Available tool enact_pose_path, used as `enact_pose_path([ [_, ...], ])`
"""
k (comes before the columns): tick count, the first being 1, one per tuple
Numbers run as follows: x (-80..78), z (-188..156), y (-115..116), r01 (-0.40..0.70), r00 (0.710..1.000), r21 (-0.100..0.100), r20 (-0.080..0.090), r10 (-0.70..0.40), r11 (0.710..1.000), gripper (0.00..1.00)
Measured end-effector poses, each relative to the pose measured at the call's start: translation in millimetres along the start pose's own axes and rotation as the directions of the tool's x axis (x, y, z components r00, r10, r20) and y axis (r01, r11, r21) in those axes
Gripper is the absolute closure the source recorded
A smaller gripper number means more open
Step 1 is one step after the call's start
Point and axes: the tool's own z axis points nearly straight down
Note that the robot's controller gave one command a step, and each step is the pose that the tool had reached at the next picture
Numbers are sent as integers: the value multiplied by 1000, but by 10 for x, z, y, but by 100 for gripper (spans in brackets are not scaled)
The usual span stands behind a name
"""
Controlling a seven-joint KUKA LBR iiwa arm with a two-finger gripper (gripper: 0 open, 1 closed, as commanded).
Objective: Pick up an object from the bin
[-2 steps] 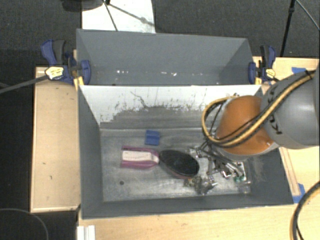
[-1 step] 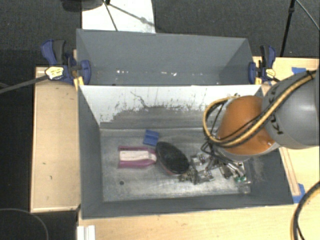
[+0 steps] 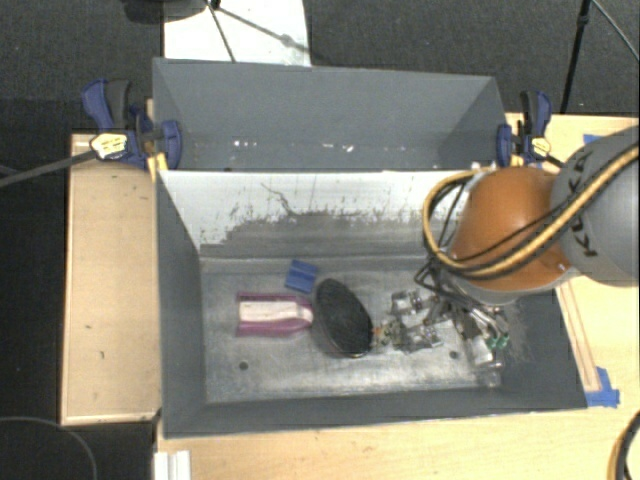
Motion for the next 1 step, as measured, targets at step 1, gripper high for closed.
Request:
enact_pose_path([
  [1,-25,-686,-8,-2,1000,1,2,2,1000,100],
])
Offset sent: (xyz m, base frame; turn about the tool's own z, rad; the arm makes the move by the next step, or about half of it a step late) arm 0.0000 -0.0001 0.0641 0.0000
